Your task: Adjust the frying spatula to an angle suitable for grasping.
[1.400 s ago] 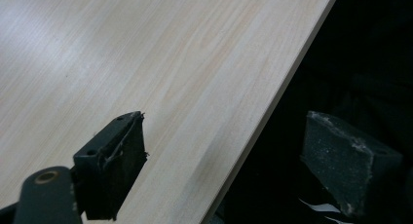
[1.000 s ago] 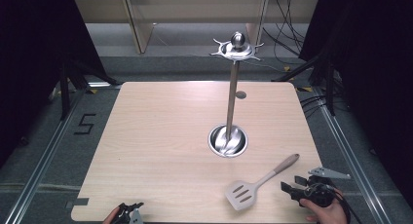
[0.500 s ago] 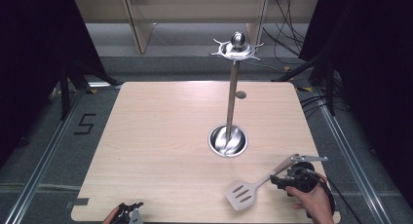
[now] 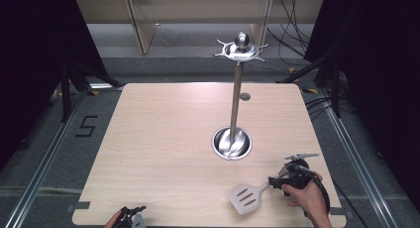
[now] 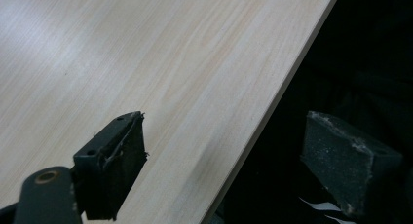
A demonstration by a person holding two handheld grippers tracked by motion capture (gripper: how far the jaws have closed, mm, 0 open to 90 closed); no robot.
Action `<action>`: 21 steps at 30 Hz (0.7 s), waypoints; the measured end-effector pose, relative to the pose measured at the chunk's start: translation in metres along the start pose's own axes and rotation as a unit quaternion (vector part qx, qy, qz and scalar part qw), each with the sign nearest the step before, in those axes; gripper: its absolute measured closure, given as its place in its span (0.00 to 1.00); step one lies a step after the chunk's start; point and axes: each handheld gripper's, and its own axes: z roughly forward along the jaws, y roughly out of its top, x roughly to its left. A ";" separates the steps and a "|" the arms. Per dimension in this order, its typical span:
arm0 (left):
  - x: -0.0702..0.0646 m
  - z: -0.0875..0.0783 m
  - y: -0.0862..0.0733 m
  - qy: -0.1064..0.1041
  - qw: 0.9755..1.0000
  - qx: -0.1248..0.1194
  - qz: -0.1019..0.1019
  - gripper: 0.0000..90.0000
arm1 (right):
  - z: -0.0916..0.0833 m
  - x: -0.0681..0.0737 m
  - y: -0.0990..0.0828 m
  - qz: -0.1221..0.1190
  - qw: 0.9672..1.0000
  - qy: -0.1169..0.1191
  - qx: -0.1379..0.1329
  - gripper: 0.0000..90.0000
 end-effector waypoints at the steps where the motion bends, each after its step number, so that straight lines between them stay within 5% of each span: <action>1: 0.000 -0.001 0.000 -0.005 1.000 0.000 0.000 0.17 | 0.000 0.000 0.001 -0.004 1.000 0.000 0.000 0.18; 2: -0.001 -0.001 0.000 -0.005 1.000 0.000 0.001 0.17 | 0.002 0.000 0.001 -0.002 1.000 0.000 -0.014 0.18; 4: -0.001 0.000 0.000 -0.005 1.000 -0.001 -0.001 0.17 | 0.001 0.003 0.005 0.000 1.000 0.008 0.002 0.16; 6: -0.001 0.000 0.000 -0.004 1.000 -0.001 -0.001 0.17 | 0.004 0.004 0.009 -0.025 1.000 -0.004 -0.006 0.15; 9: -0.001 0.000 0.000 -0.005 1.000 0.000 -0.002 0.17 | 0.007 0.012 0.014 -0.023 1.000 -0.018 0.002 0.12; 10: -0.001 0.000 0.000 -0.007 1.000 0.000 -0.003 0.17 | 0.011 0.013 0.013 -0.028 0.999 -0.030 -0.023 0.13; 12: 0.000 -0.001 0.000 -0.005 1.000 -0.001 -0.001 0.17 | 0.009 0.011 0.015 -0.049 0.999 -0.022 -0.006 0.13; 19: -0.001 -0.001 0.000 -0.005 1.000 0.001 0.001 0.17 | 0.009 0.006 0.011 0.008 1.000 -0.015 0.004 0.17; 21: -0.001 -0.001 0.000 -0.003 1.000 0.001 0.001 0.17 | 0.007 0.004 0.013 0.008 1.000 -0.007 0.014 0.17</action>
